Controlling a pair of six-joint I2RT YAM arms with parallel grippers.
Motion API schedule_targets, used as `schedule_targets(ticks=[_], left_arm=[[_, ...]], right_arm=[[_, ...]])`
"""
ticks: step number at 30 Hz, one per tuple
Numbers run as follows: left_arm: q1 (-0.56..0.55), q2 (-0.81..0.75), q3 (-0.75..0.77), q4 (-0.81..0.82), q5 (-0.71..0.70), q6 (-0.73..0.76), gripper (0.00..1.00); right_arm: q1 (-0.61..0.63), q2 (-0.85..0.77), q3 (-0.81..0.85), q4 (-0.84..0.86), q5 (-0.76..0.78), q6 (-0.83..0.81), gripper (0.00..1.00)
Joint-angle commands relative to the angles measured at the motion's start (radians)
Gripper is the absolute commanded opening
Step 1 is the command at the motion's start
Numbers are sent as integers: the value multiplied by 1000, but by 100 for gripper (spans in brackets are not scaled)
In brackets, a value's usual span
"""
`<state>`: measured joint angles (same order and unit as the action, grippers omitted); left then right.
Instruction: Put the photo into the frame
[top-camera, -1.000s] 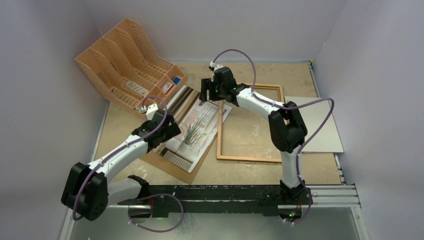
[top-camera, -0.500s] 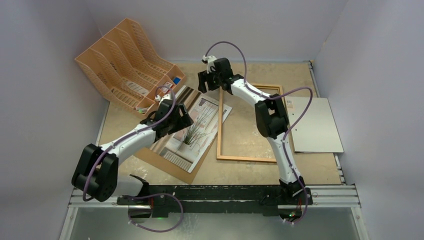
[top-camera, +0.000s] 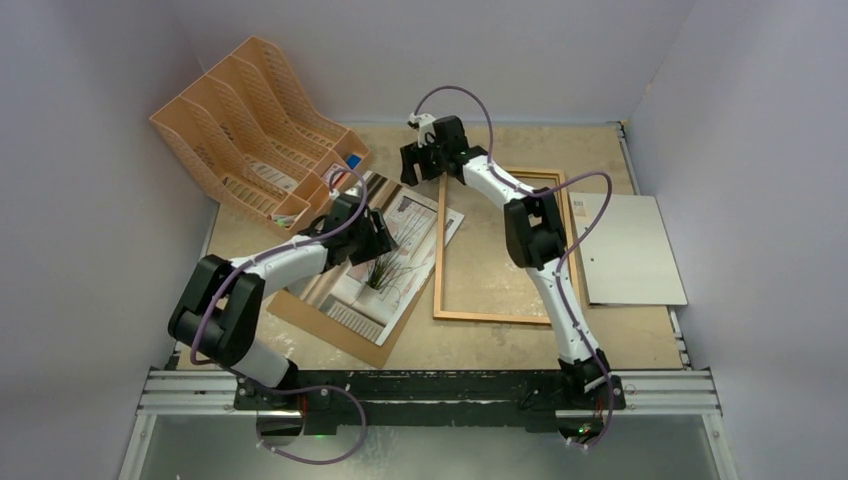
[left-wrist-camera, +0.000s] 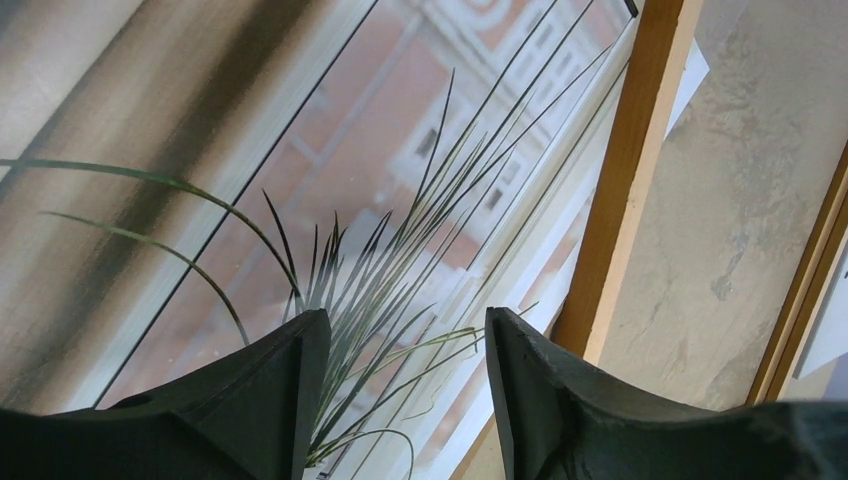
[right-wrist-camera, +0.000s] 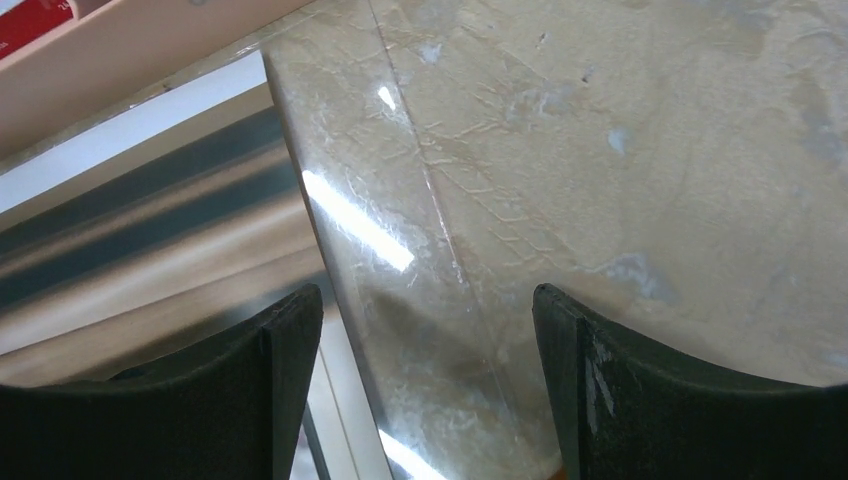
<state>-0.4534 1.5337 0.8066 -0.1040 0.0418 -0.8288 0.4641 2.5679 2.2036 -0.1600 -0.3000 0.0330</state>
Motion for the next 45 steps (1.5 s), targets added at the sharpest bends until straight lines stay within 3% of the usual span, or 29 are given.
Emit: schedule_targets(ticks=[1,16,39,45], left_arm=[[5,14,37,8,7,26,60],[4,103,-4,-94,-91,16,54],[4,9,-119,-133,-178,14,52],[4,-23,-144,-140,-201,5,51]], right_arm=[[-15,41,111,-67,-89,7,79],[-25,96,106,-111,-237,38,79],[-28,26,43,-195,-572,-13,77],[-31,15,41,-233,-597,3,75]])
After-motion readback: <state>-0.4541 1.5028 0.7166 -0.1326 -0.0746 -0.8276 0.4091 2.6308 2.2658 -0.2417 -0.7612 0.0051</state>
